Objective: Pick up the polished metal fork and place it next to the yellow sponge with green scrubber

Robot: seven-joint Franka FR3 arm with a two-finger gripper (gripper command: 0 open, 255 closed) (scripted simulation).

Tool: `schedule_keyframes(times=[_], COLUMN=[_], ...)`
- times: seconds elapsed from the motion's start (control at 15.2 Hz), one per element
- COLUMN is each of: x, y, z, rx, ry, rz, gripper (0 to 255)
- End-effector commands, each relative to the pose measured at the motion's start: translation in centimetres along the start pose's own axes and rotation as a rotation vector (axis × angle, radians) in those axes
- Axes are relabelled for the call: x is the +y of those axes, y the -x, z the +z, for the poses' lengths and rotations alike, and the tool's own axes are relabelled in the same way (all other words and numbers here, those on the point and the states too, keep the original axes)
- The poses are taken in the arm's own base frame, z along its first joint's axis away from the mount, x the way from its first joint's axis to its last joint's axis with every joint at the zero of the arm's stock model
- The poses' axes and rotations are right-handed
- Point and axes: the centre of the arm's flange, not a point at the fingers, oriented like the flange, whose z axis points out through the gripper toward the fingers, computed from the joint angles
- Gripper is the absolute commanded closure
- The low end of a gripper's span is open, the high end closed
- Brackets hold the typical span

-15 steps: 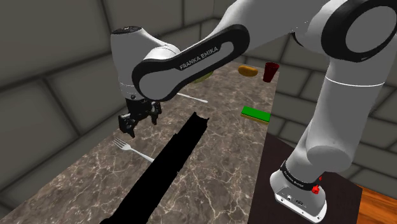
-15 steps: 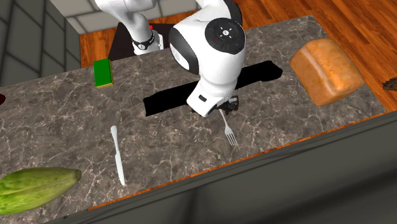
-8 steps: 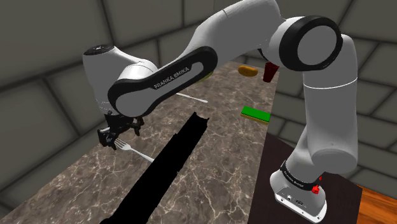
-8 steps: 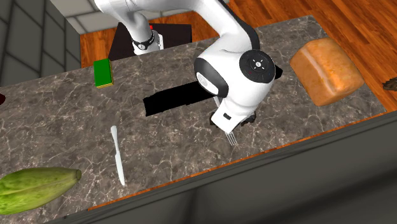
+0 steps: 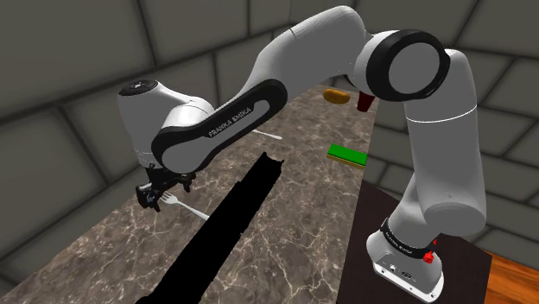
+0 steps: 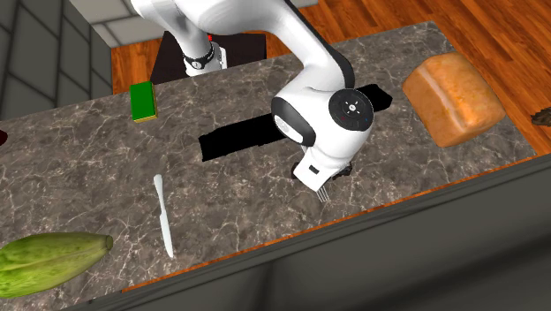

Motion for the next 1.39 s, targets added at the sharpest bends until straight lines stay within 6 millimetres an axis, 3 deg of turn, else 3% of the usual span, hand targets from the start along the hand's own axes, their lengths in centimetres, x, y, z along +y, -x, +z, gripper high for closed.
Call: schedule_keyframes(times=[0.0, 0.33, 0.4, 0.99, 1.32], x=[0.0, 0.0, 0.0, 0.0, -0.1], y=[0.0, 0.0, 0.0, 0.0, -0.1], z=[0.2, 0.2, 0.2, 0.2, -2.5], rx=[0.001, 0.0, 0.0, 0.001, 0.001], ry=[0.0, 0.0, 0.0, 0.0, 0.0], rz=[0.0, 0.0, 0.0, 0.0, 0.0], gripper=[0, 0, 255, 255, 255])
